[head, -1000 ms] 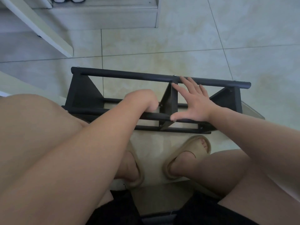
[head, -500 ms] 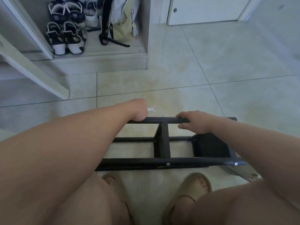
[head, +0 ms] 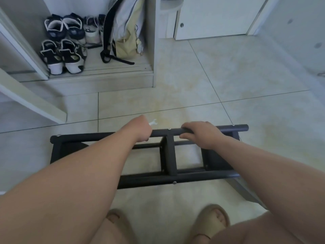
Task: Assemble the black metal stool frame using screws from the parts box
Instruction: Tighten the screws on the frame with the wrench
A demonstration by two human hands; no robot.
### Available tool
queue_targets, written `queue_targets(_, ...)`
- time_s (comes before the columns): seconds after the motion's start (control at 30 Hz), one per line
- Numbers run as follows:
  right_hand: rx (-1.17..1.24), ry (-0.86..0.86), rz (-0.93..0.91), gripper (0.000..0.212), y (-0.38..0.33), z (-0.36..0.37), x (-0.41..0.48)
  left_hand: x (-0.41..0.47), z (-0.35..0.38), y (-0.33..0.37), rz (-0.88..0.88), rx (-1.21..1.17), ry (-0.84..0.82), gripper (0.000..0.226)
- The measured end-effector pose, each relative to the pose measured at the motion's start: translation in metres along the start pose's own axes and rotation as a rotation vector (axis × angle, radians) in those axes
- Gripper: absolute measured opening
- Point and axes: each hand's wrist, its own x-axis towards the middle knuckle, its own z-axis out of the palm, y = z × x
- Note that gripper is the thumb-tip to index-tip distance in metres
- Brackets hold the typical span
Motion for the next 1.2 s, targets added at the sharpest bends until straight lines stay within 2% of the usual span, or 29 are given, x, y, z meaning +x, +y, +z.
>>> queue_targets(0.1, -0.020, 0.092, -0.026, 0.025, -0.006, -0.001, -0.002, 0.001, -0.007, -0.006, 0.063, 0.039, 0.119, 0.013)
queue_targets(0.2, -0.001, 0.107, -0.031, 0.027, -0.013, 0.003, -0.006, -0.005, -0.004, -0.013, 0.066, 0.021, 0.147, 0.011)
queue_targets(0.47, -0.153, -0.171, -0.010, 0.023, -0.027, 0.050, -0.018, -0.022, 0.034, -0.035, 0.050, 0.136, -0.050, 0.004)
queue_targets(0.6, -0.172, -0.287, -0.013, 0.024, -0.028, 0.080, -0.020, -0.018, 0.059, -0.046, 0.016, 0.259, -0.165, 0.019)
queue_targets(0.77, -0.194, -0.419, -0.018, 0.028, -0.024, 0.118, -0.022, -0.011, 0.096, -0.062, -0.024, 0.326, -0.280, 0.026)
queue_targets(0.97, -0.218, -0.456, -0.029, 0.031, -0.020, 0.141, -0.018, -0.003, 0.115, -0.068, -0.024, 0.389, -0.368, 0.026)
queue_targets(1.03, -0.179, -0.434, -0.024, 0.047, -0.016, 0.140, -0.015, 0.002, 0.107, -0.065, -0.020, 0.396, -0.392, 0.026)
queue_targets(1.13, -0.156, -0.296, -0.082, 0.096, -0.014, 0.139, -0.012, 0.013, 0.088, -0.060, -0.005, 0.424, -0.455, 0.024)
queue_targets(1.2, -0.169, -0.222, -0.128, 0.117, -0.017, 0.139, -0.008, 0.025, 0.072, -0.059, 0.010, 0.409, -0.435, 0.024)
